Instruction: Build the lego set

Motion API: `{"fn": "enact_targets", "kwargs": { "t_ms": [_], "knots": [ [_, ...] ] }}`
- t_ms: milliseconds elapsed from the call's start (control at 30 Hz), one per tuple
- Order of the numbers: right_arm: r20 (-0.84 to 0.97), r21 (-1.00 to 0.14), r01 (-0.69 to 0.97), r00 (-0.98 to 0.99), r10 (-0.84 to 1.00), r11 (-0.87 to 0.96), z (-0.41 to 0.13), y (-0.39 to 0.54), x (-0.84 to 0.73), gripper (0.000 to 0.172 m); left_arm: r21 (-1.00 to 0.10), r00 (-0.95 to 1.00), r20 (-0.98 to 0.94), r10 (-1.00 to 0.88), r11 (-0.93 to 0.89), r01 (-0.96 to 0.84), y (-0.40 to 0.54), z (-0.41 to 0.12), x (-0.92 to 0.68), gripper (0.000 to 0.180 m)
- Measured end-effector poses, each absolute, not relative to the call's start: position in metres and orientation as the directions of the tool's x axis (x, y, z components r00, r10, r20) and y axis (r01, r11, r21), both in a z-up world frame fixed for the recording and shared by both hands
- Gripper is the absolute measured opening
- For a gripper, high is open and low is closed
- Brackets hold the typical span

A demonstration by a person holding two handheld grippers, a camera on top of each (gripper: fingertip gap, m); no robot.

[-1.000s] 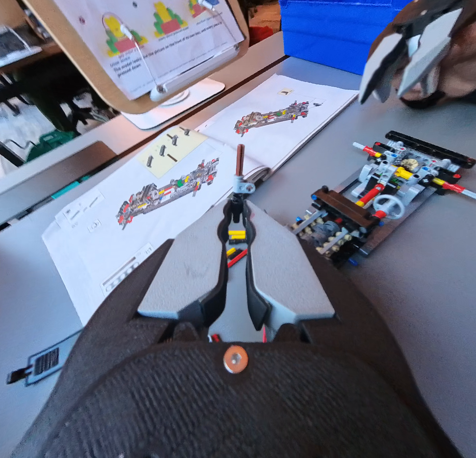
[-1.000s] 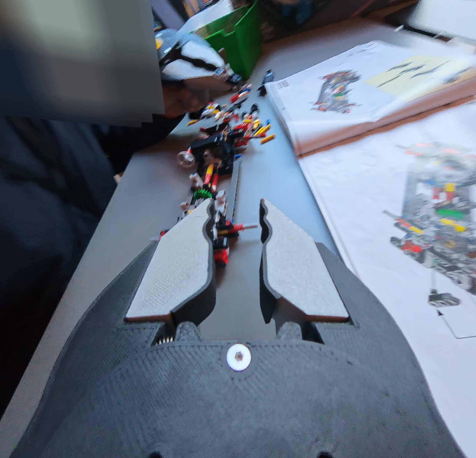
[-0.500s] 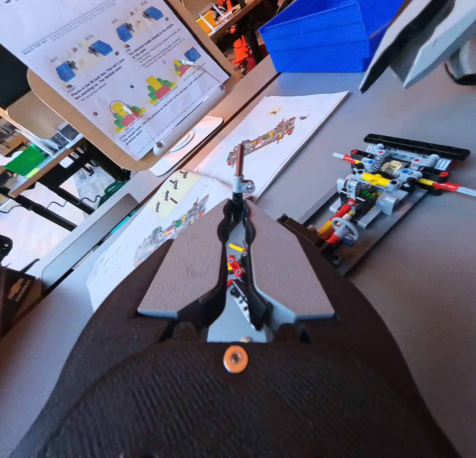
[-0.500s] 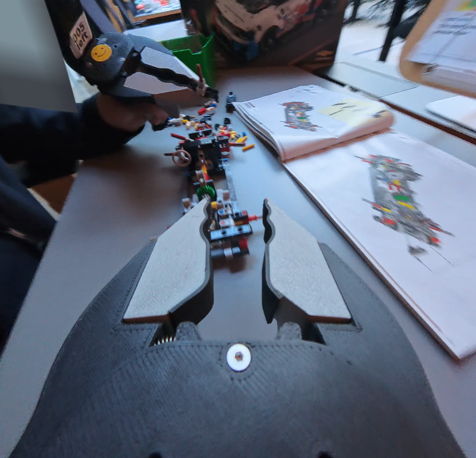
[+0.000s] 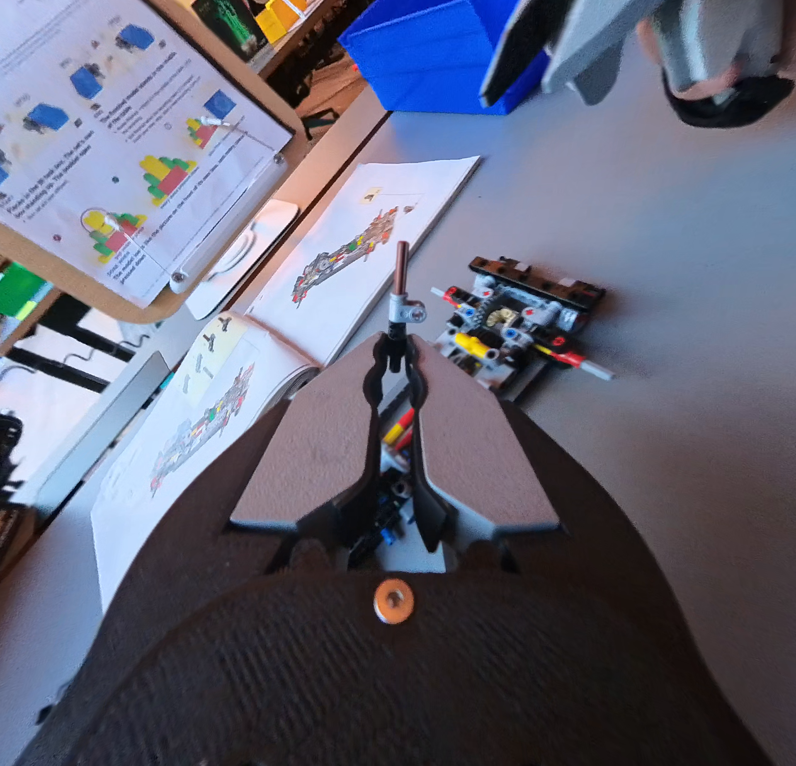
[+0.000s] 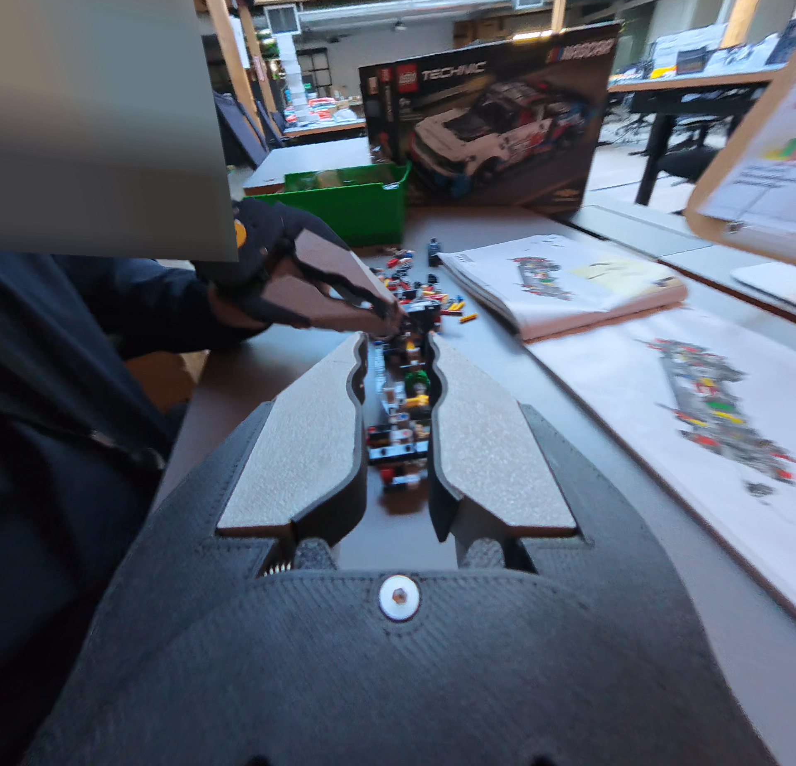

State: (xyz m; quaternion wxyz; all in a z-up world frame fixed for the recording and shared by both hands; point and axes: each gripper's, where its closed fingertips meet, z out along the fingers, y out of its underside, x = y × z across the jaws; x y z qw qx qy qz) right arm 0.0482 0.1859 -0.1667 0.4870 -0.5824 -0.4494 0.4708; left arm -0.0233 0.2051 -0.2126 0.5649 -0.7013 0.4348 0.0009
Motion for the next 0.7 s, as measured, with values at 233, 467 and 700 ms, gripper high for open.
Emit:
{"fn": "enact_targets", "kwargs": {
  "t_ms": [233,467,700],
  "knots": [
    [-0.222,-0.968,0.087,0.136,0.966,-0.235,-0.179,0.165,0.042,0.018,-0.704,0.559,-0.626,-0.544,0.085,-0.705,0.193,-0.218,0.014,0.005],
    [-0.250,-0.961,0.077,0.173,0.953,-0.266,-0.182,0.169,0.045,0.010,-0.656,0.518,-0.695,-0.499,0.144,-0.741,0.187,-0.214,0.035,0.005],
    [-0.253,-0.958,0.084,0.192,0.948,-0.273,-0.186,0.172,0.049,0.002,-0.643,0.504,-0.712,-0.489,0.165,-0.748,0.185,-0.211,0.043,0.005]
  ]
}}
